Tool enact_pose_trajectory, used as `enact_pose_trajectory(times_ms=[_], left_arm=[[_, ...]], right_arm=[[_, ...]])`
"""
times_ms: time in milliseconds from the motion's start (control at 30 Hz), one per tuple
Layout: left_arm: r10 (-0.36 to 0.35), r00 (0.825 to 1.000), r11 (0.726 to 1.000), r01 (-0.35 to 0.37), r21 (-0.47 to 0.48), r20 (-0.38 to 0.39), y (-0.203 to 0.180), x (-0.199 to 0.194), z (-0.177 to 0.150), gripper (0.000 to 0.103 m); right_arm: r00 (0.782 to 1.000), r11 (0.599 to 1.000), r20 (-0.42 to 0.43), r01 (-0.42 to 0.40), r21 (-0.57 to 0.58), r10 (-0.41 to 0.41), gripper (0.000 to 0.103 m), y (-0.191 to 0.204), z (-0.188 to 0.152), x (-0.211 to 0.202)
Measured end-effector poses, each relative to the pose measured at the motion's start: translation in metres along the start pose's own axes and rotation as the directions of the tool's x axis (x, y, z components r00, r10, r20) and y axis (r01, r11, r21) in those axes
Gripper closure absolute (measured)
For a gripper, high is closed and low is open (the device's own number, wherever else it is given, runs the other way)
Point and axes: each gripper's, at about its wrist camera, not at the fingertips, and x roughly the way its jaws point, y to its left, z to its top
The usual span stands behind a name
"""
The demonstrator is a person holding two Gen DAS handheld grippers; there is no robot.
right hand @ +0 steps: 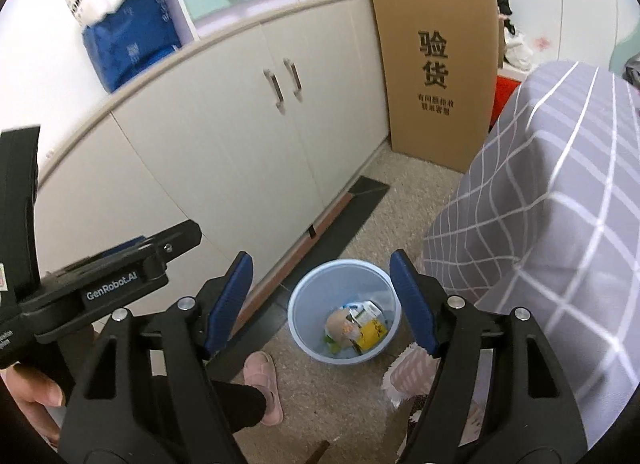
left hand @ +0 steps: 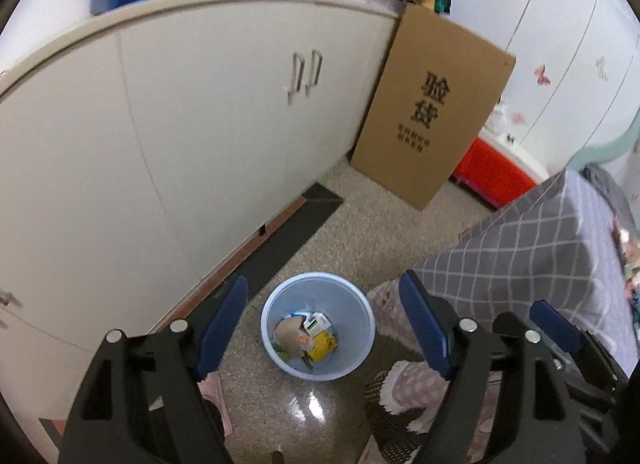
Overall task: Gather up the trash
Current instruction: 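Carry both items over the blue bin and open both grippers, then grasp the teal tube with the right gripper while the left gripper grasps the blue snack bag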
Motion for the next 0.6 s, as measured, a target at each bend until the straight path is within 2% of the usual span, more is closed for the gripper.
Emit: enact_pose_trajectory(times_ms=[167,267,433,533,600], left_arm=[[-0.015,0.997,1.0,0.016,-0.012,0.075,-0.009,-0.042,0.001,0.026],[-0.045,0.994,0.999,0.043,0.024,0.097,-0.028,-0.062,-0.001,0.026],[-0.114,0.987,0.987,0.099,0.126,0.112,-0.08,-0.084,-0.009,0.024],[-0.171,0.981,0.969,0.151,0.194,0.092,-0.123,-0.09,-0.017,0.023],[-0.211,0.975,0.952,0.188,0.242,0.071,-0.156,-0.094,-0.025,0.023]], right_arm=[[0.997,1.0,0.069,-0.029,-0.006,0.03,0.032,0.001,0.006,-0.04],[0.993,0.999,0.114,-0.031,0.006,0.031,0.032,-0.011,0.01,-0.07],[0.984,0.997,0.163,0.065,0.028,-0.069,0.031,-0.063,0.008,-0.124],[0.977,0.99,0.165,0.131,0.053,-0.138,0.03,-0.108,0.004,-0.153],[0.964,0.976,0.155,0.206,0.073,-0.215,0.03,-0.145,-0.001,-0.171]])
